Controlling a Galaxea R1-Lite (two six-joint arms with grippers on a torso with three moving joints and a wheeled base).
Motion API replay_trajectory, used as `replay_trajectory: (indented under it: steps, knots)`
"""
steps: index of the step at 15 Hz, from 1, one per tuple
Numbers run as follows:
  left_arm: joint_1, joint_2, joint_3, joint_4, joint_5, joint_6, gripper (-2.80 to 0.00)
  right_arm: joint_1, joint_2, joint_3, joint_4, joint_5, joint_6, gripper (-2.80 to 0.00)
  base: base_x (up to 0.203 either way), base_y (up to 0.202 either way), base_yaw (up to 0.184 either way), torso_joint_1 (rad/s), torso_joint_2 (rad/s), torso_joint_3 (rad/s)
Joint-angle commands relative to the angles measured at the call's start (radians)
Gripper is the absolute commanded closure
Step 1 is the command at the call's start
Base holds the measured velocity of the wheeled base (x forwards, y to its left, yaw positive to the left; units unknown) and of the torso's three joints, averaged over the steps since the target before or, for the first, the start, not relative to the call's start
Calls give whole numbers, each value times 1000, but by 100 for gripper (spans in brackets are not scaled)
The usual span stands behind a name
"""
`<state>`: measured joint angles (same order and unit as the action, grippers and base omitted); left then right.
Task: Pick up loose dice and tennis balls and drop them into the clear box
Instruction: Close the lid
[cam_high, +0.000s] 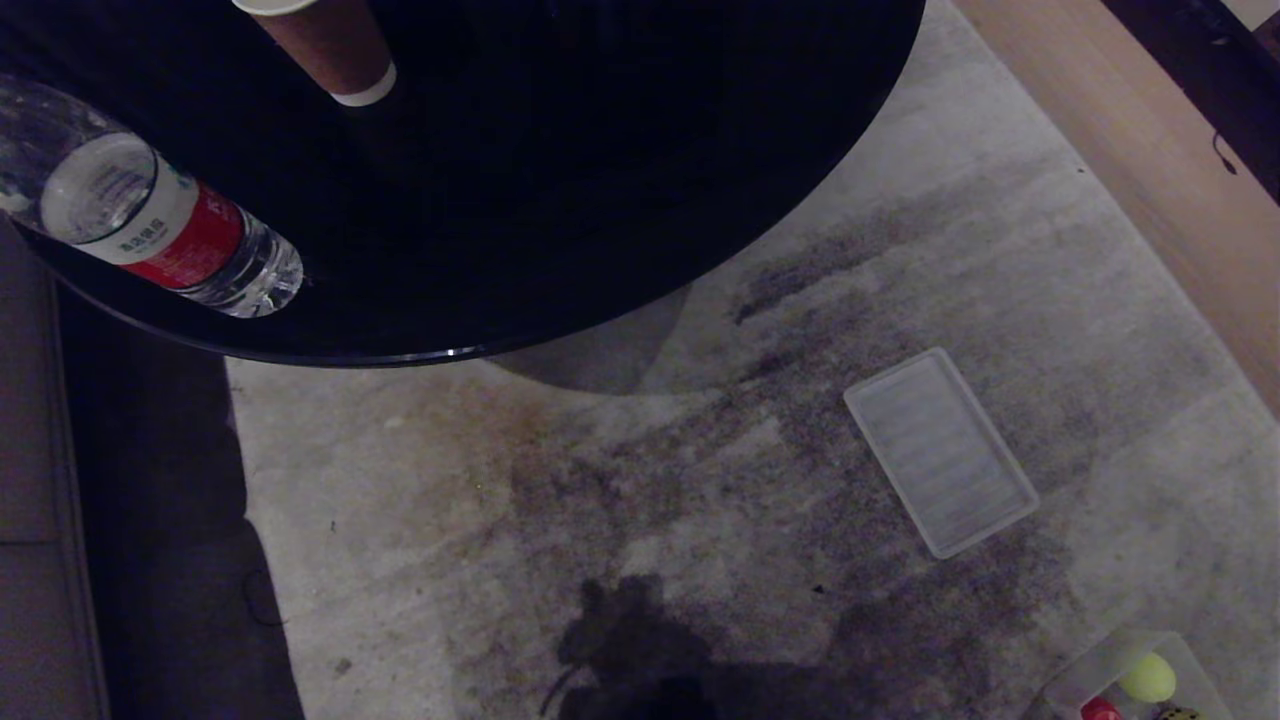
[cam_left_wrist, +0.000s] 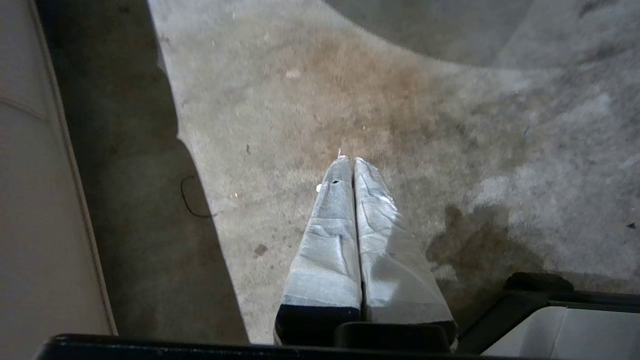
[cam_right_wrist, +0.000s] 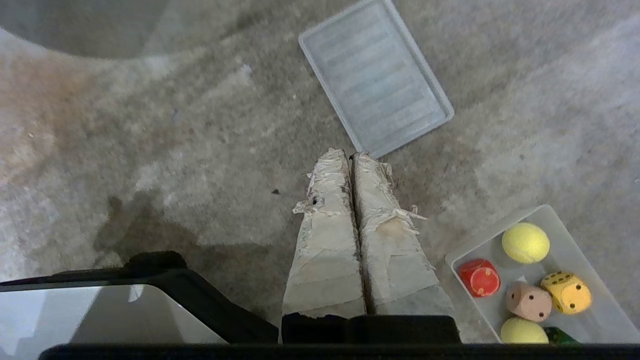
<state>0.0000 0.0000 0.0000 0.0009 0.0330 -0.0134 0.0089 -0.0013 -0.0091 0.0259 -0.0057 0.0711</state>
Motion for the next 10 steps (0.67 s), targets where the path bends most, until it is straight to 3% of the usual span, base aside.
replay_trajectory:
  steps: [1,10]
  knots:
    - [0,2,2,1,1,0,0,0,1,0,0,0,1,0,0,0,0,-1,-2,-188]
    - [0,2,2,1,1,2,0,0,1,0,0,0,-1,0,0,0,0,2,3,-200]
